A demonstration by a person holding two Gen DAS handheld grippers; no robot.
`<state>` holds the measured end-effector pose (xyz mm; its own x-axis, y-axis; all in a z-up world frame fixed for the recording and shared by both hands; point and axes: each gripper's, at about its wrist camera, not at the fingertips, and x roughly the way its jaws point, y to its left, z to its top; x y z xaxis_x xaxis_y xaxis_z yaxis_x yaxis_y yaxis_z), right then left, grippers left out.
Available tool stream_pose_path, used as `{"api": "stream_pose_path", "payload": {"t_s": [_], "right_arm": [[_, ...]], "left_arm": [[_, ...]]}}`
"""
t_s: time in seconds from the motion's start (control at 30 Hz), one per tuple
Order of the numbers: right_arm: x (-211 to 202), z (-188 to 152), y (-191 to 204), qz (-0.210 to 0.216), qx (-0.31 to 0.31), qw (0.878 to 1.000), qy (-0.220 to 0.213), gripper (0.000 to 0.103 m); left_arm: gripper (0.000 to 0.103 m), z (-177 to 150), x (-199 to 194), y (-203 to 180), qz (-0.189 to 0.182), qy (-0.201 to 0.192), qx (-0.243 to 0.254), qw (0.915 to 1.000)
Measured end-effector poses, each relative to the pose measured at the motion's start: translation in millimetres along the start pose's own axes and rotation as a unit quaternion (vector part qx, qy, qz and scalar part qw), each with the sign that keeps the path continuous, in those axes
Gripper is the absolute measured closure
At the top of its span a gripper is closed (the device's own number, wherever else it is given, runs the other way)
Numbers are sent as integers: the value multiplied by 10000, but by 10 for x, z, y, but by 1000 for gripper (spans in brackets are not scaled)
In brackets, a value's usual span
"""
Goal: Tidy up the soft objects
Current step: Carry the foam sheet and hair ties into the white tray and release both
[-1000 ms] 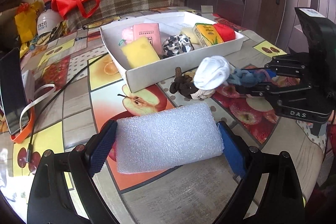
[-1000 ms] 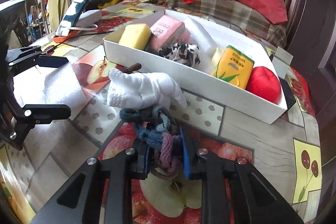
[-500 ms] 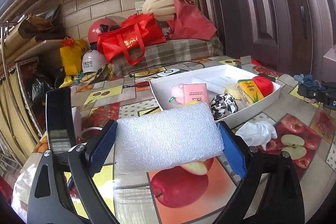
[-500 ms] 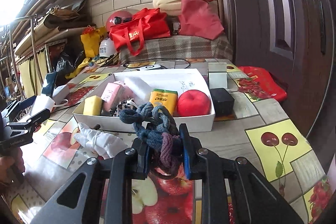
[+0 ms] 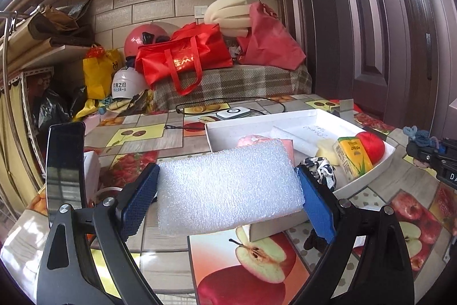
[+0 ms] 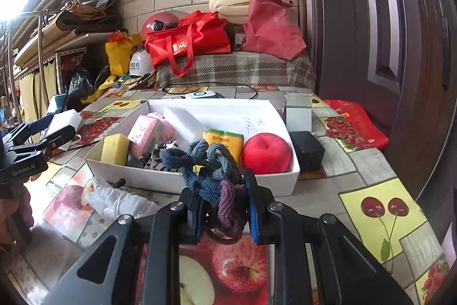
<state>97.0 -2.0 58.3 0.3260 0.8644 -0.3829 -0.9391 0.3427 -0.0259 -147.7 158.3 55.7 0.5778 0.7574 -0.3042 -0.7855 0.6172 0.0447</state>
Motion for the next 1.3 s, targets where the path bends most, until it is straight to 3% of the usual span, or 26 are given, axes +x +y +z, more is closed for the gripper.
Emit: {"api": "stream_pose_path", "payload": {"t_s": [0.23, 0.43, 0.63, 0.8, 0.93, 1.07, 1.17, 1.3], "right_arm": [[395, 133, 0, 251, -59, 9992, 314, 80], [684, 221, 82, 543, -108, 9968, 569, 80], [1017, 270, 216, 778, -309, 9903, 1106, 80], [1248, 362, 131, 189, -244, 9932, 1122, 80], [1409, 447, -69, -248, 203, 9937, 1070, 80], [1334, 461, -155, -79, 581, 9952, 777, 80], [1256, 486, -32, -9, 286, 9983, 511, 80], [1308, 520, 54, 6, 52, 9983, 576, 80]], "left_arm": [[9, 89, 218, -85, -252, 70, 65, 9996], [9, 169, 456, -79, -155, 71, -83, 9998], [9, 226, 627, -45, -184, 97, -246, 9995], [9, 241, 649, -62, -257, 42, -221, 9994], [9, 267, 711, -90, -258, 42, -199, 9995], [9, 305, 780, -166, -495, -25, -125, 9987], [9, 335, 814, -269, -763, -76, 14, 9971], [9, 365, 883, -363, -974, -5, 89, 9952]]}}
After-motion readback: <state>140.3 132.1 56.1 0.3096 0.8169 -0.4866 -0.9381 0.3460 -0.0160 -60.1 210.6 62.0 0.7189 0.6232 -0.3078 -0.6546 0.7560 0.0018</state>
